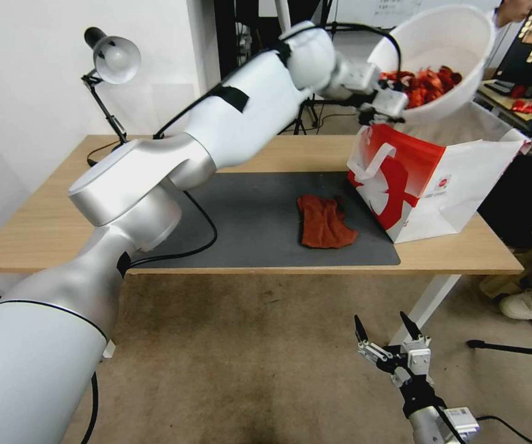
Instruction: Sweep shrimp from table into container with towel, then put container into takeout bag.
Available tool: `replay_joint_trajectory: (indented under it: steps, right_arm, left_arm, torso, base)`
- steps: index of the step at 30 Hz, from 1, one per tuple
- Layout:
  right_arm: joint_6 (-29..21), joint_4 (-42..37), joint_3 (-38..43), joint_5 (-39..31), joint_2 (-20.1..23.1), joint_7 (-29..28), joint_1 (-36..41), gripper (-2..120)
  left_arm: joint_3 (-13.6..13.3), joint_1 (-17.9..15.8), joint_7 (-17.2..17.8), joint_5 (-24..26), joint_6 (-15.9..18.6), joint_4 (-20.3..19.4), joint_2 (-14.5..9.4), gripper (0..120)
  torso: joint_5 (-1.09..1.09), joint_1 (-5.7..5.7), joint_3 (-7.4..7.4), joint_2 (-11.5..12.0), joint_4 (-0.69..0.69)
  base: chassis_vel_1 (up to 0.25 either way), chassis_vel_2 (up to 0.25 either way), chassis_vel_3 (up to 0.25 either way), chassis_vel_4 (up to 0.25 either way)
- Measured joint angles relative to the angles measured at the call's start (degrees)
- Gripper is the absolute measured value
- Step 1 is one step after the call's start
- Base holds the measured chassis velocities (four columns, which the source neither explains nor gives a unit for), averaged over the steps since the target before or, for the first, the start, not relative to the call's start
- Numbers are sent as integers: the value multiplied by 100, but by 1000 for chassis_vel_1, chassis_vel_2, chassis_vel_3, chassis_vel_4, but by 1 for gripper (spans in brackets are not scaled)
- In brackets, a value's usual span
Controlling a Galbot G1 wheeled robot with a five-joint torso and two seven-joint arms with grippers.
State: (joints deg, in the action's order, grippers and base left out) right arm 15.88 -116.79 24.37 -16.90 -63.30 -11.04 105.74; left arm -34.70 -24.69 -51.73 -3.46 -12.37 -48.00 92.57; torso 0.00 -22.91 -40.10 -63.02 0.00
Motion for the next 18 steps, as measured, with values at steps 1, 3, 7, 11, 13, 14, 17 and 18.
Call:
replay_joint_trajectory:
  steps: [1, 3, 7, 11, 13, 14, 17, 18]
  right_arm:
    - [0, 6, -2, -2, -2, 2, -1, 100]
    - [1, 32, -10, -4, 1, 6, -15, 100]
    - [1, 92, -30, -14, 13, 11, -67, 100]
    - [1, 112, -61, -19, -9, 27, -89, 100]
    - [1, 113, -94, -21, -27, 33, -112, 100]
    - [1, 115, -108, -22, -35, 37, -137, 100]
    - [1, 128, -145, -25, -38, 37, -192, 100]
    - [1, 131, -151, -26, -33, 38, -201, 100]
  left_arm:
    - [-44, 17, 28, -23, 4, -11, -9, 0]
    - [-107, 33, 92, -188, -28, -39, -25, 2]
    - [-196, 26, 252, -233, -39, -129, -29, 16]
    - [-345, -56, 411, -130, -24, -146, -39, 30]
    - [-401, -91, 415, -97, -24, -154, -43, 35]
    - [-424, -113, 423, -77, -24, -158, -43, 40]
    - [-489, -157, 474, -25, -7, -190, -44, 48]
    - [-519, -168, 506, -11, 13, -229, -43, 54]
  torso:
    - [0, 0, 0, 0, 0]
    - [0, -1, -1, 0, 0]
    - [0, 0, 0, 0, 0]
    - [0, 0, 0, 0, 0]
    - [-1, -1, 0, -1, 0]
    - [0, 0, 0, -1, 0]
    - [0, 0, 0, -1, 1]
    - [0, 0, 0, -1, 0]
  base:
    - [0, 0, 0, 0]
    - [0, 0, 0, 0]
    - [0, 0, 0, 0]
    - [0, 0, 0, 0]
    - [0, 0, 0, 0]
    - [0, 0, 0, 0]
    - [0, 0, 0, 0]
    - [0, 0, 0, 0]
